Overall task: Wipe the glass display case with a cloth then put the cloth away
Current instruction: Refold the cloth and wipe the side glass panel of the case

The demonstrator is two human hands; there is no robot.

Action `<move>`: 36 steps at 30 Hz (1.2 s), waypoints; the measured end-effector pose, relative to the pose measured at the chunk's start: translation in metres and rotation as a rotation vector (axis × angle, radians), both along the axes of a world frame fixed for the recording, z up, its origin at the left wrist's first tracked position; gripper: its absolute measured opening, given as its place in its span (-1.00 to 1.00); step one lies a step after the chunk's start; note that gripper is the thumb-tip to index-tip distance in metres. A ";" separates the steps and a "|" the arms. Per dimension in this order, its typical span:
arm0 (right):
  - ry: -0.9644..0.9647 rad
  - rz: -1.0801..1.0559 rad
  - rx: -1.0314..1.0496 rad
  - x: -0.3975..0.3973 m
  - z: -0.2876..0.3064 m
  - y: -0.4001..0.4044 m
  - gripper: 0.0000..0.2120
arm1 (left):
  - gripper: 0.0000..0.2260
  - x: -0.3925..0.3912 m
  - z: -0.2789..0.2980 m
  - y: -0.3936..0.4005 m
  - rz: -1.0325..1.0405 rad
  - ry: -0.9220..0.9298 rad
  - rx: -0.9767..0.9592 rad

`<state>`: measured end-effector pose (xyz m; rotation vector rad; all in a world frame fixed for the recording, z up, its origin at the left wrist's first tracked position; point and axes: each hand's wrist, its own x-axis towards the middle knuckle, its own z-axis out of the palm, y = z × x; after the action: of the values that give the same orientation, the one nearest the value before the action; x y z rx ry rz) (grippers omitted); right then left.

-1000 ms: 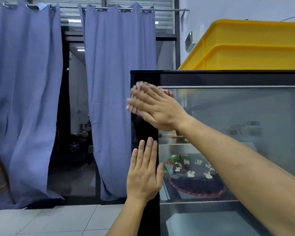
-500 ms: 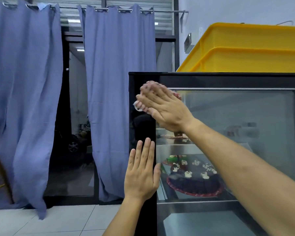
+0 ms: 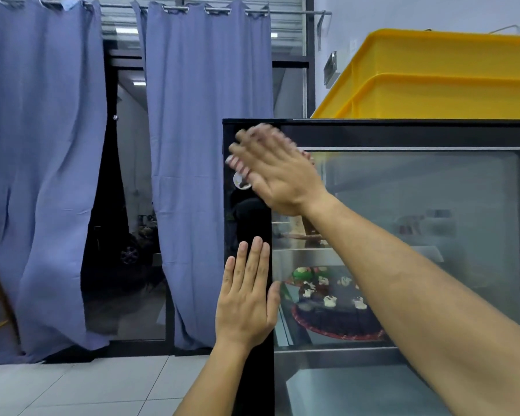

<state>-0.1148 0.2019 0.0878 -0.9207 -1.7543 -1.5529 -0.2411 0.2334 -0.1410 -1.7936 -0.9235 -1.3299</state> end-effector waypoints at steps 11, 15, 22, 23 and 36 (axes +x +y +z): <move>0.090 -0.018 -0.042 0.006 0.017 -0.004 -0.46 | -0.40 0.000 0.001 -0.002 0.001 0.004 -0.026; 0.490 -0.010 0.060 0.026 -0.003 -0.009 -0.42 | -0.39 -0.002 0.002 -0.004 -0.011 0.028 -0.061; 0.248 0.024 -0.070 -0.034 0.008 0.002 -0.42 | -0.39 -0.002 0.001 -0.006 -0.014 0.036 -0.093; 0.321 0.048 -0.017 -0.024 0.008 0.003 -0.44 | -0.39 -0.004 0.003 -0.007 -0.025 0.046 -0.094; 0.509 -0.081 0.015 0.076 -0.058 -0.018 -0.41 | -0.38 -0.003 0.218 0.005 -0.090 0.015 -0.038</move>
<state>-0.0387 0.1839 0.0293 -1.2621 -1.3540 -1.2336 -0.2445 0.2380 0.0767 -1.8912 -0.8752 -1.3606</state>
